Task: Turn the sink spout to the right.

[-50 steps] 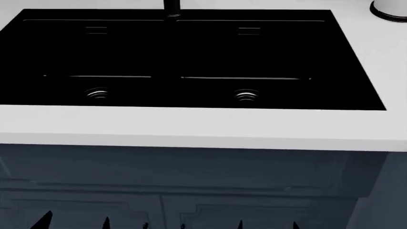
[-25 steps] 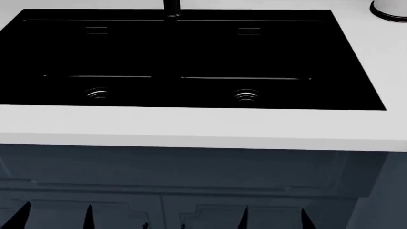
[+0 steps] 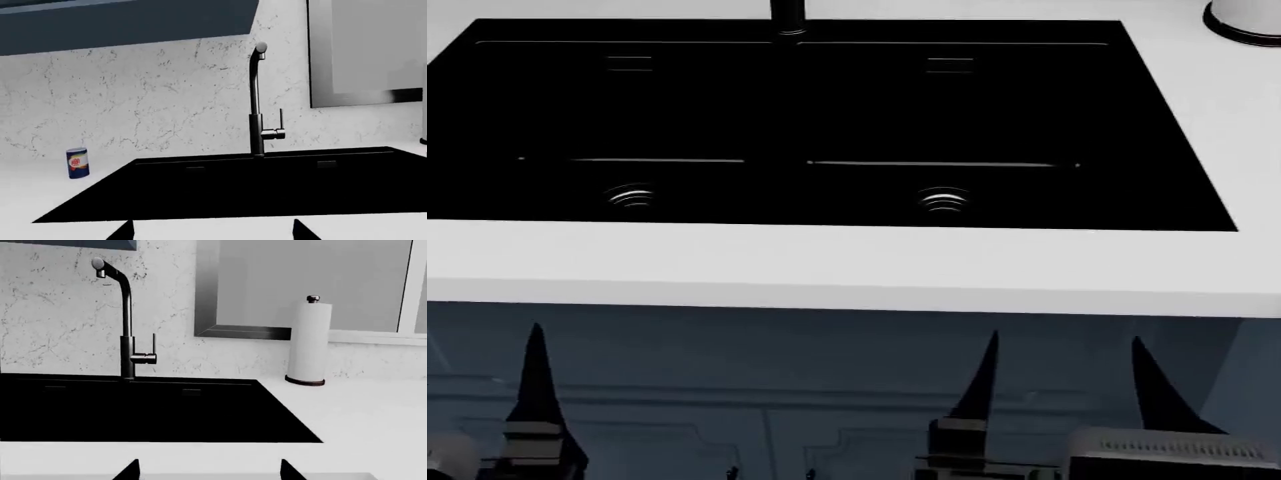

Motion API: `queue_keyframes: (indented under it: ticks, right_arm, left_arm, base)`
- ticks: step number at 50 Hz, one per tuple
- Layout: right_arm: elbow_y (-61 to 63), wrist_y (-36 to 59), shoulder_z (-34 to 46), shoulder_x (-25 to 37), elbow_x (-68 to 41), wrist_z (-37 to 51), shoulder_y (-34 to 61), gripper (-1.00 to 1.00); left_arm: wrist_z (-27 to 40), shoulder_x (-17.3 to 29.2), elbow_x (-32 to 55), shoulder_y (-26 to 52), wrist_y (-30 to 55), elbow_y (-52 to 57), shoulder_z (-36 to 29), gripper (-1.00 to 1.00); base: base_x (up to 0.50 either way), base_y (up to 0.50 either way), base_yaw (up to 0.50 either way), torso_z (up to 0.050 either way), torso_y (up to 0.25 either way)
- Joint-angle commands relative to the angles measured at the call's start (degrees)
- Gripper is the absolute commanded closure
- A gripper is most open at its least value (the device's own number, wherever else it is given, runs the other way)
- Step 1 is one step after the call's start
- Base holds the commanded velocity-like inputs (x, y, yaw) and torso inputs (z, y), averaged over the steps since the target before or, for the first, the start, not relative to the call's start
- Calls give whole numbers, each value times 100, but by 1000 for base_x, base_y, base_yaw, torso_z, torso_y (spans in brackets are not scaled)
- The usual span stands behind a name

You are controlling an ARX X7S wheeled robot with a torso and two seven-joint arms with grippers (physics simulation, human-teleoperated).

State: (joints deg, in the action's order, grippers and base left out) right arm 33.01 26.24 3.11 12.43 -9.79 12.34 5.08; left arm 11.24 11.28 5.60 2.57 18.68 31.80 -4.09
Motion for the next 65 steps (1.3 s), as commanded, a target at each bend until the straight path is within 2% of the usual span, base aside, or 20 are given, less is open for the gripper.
queue_keyframes:
  ticks: [1, 19, 37, 47, 65]
  right_arm:
    - [816, 777, -166, 187, -205, 117, 270, -100]
    - [983, 870, -353, 338, -240, 212, 409, -100]
    - [1628, 2027, -681, 656, -534, 340, 1238, -100]
    - [1770, 2070, -752, 831, -480, 370, 1300, -100]
    - [1761, 1979, -747, 826, -545, 371, 1199, -100]
  left_arm:
    - [142, 167, 117, 192, 692, 824, 160, -100]
    - [247, 388, 348, 788, 1589, 1556, 448, -100]
    - [306, 589, 578, 1292, 2267, 1980, 781, -100]
    - [329, 631, 644, 1408, 2350, 2022, 855, -100]
    - [366, 648, 668, 1384, 2277, 1974, 815, -100]
  base:
    - [0, 0, 0, 0, 0]
    - [0, 0, 0, 0, 0]
    - [0, 0, 0, 0, 0]
    - [21, 0, 0, 0, 0]
    - [345, 19, 0, 0, 0]
